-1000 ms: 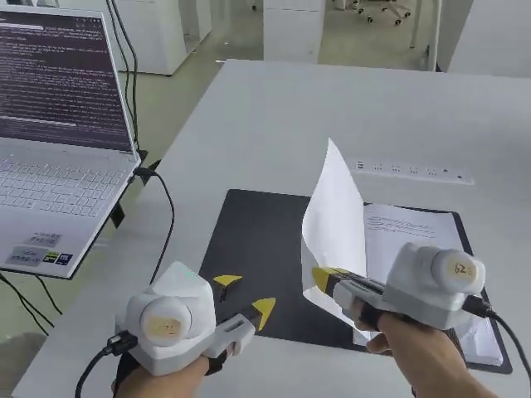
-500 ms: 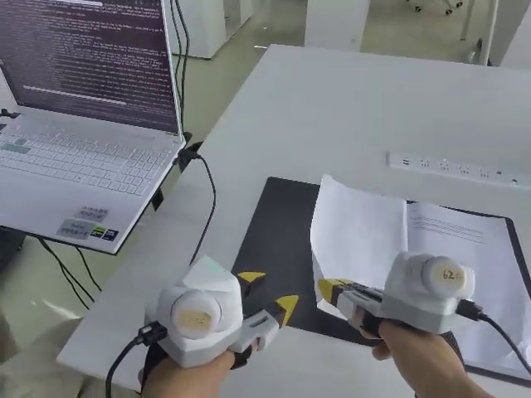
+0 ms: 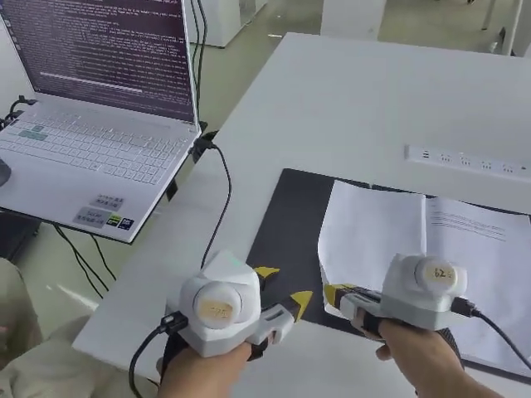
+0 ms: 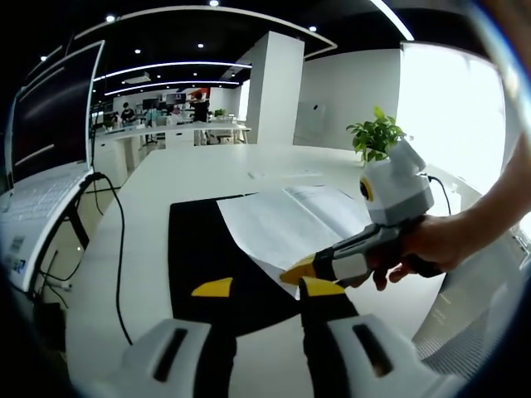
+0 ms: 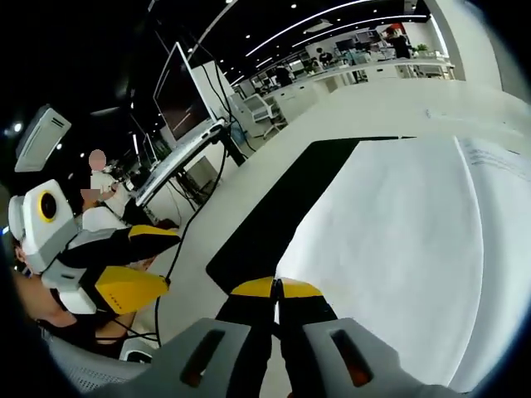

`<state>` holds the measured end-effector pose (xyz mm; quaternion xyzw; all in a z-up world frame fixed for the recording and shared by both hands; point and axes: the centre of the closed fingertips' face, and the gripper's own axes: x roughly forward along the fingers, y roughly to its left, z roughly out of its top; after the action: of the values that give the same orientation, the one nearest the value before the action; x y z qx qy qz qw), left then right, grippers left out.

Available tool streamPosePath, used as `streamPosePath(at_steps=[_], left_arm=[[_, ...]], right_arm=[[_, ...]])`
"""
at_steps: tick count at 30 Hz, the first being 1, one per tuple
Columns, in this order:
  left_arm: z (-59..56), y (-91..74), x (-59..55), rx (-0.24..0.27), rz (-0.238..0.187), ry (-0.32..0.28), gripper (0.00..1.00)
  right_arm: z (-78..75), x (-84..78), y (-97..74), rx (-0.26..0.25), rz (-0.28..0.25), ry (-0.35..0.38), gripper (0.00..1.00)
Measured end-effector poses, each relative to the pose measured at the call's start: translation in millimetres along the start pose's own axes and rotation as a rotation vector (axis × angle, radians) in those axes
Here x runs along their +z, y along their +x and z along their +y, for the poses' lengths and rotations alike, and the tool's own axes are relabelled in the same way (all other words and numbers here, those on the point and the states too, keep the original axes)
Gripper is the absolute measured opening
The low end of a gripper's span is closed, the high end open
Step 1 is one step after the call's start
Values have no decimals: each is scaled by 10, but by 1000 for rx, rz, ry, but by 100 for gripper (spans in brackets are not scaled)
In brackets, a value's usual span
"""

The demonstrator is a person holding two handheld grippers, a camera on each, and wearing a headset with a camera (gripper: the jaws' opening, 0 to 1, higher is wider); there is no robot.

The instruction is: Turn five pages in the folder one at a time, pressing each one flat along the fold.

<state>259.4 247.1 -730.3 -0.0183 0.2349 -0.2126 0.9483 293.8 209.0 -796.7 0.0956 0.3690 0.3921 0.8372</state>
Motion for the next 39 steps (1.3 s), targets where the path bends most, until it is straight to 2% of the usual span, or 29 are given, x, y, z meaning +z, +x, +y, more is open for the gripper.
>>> streamPosePath(at_steps=[5, 13, 19, 22, 26, 30, 34, 39], left_arm=[[54, -3, -54, 15, 13, -8, 29], [67, 41, -119, 19, 27, -16, 28], [66, 110, -166, 19, 42, -19, 29], [62, 131, -155, 18, 39, -26, 28], [43, 208, -148, 10, 40, -20, 27], [17, 299, -157, 2, 43, -26, 27], [-66, 442, -204, -28, 47, -17, 26], [-173, 575, -248, -63, 38, -11, 27]], right_arm=[[6, -57, 55, 4, 16, -10, 0], [-10, -106, 44, 17, 18, -1, 4], [11, -102, -17, 39, -10, 28, 7], [43, -88, -62, 58, -19, 37, 10], [25, -30, -195, 73, -40, 32, 10], [-121, 61, -329, 59, -68, 34, 8], [-312, 178, -457, 37, -105, 51, 7], [-502, 258, -544, 22, -116, 53, 7]])
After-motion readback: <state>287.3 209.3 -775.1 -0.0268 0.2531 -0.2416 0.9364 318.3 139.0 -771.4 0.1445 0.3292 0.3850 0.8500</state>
